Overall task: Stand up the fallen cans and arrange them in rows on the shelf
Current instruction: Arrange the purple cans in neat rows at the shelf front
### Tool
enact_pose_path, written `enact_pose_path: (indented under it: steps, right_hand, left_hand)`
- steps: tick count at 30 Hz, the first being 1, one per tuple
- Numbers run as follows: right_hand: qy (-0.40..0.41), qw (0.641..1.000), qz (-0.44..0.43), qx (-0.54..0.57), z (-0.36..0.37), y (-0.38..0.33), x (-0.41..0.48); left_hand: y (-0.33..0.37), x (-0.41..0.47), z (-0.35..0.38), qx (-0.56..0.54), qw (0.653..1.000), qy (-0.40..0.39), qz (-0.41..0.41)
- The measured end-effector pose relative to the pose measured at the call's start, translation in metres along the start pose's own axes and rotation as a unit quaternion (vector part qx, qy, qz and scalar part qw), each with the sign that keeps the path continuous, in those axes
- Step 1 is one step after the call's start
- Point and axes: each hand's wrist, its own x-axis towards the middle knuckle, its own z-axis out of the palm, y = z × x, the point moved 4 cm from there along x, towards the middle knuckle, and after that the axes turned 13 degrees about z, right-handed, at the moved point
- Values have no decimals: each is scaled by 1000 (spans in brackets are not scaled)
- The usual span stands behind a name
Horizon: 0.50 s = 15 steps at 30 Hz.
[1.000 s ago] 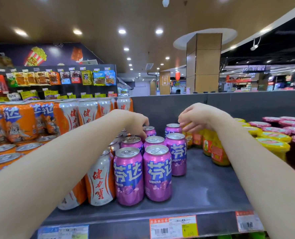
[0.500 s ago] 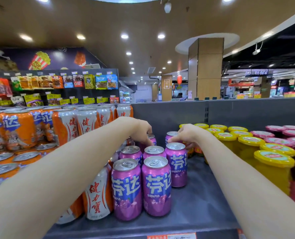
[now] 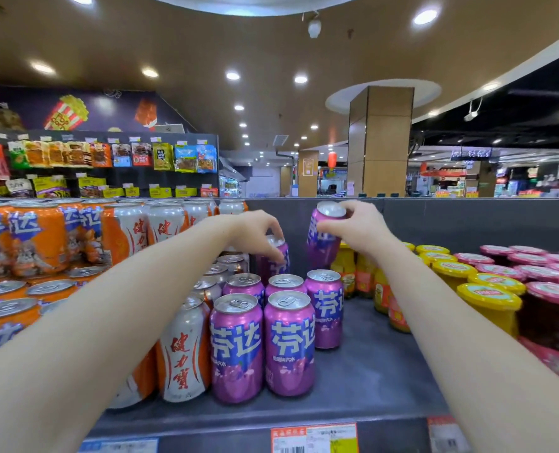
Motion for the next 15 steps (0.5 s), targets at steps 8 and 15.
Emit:
enact_pose_path:
  steps: [8, 15]
  right_hand:
    - [16, 993, -89, 72, -58, -52, -55]
    - [-61, 997, -49, 11, -61, -18, -114]
  left_hand:
    - [9, -31, -52, -110, 976, 186, 42]
    - [32, -47, -64, -208, 942, 245, 94]
